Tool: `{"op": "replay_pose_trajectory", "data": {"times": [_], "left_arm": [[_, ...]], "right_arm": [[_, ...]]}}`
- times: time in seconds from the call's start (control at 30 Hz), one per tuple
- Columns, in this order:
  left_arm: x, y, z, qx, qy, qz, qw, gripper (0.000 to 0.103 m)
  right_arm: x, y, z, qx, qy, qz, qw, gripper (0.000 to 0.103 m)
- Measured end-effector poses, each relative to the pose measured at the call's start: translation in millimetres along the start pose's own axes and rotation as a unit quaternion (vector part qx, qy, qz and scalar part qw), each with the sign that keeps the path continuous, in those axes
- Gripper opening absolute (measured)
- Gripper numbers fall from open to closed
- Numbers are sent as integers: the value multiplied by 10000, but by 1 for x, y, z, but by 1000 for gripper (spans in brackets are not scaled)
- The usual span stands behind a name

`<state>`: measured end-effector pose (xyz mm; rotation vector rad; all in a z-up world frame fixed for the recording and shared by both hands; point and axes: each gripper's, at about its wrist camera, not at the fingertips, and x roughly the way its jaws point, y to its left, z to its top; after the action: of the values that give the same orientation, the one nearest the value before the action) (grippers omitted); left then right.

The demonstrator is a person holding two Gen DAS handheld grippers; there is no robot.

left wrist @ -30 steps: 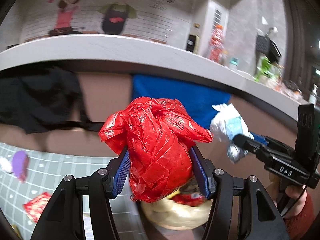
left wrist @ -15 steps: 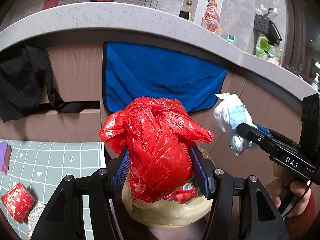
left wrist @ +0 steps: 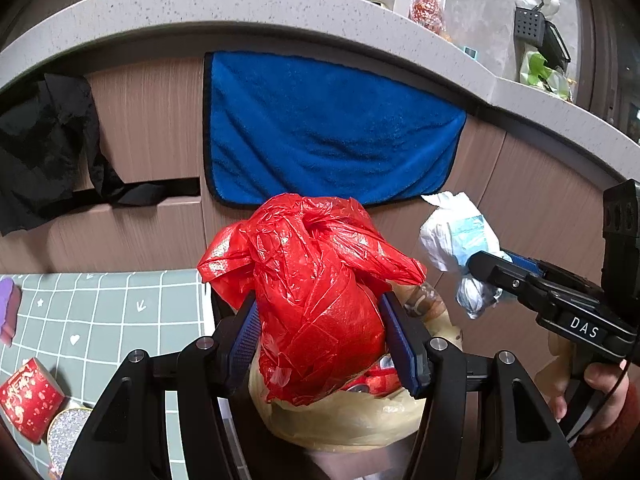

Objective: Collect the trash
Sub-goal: 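Carry the red bag and tissue bundle over the bin and open both grippers, then move the left gripper to the table and grasp the yellow snack wrapper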

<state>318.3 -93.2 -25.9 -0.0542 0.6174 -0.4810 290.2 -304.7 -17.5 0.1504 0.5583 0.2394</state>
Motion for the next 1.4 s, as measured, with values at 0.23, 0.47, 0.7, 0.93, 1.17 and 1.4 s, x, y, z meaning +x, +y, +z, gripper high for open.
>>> {"op": "replay_pose_trajectory", "data": {"times": [0.23,0.47,0.7,0.93,1.17,1.4], "left_arm": [[17,3,-5,-62,215,-103,9997,59],[41,11,-13,-133,460,-115,9988,59],[64,15,-9,-158,692,-623,9955,67],[80,29,-7,-680,871,-897,9898,79],[39,41,7,-631,427,-330,9965,79],[-26,61,0,-489,13,33,9988,79]], "right_arm": [[14,-4,-4,82,140,-30,9999,41],[36,-12,-11,254,376,-16,9990,41],[50,-19,-13,412,431,99,9982,44],[60,-44,-19,1002,377,59,9942,56],[50,-34,-24,774,422,-189,9959,57],[29,0,-20,437,118,-219,9987,57]]}}
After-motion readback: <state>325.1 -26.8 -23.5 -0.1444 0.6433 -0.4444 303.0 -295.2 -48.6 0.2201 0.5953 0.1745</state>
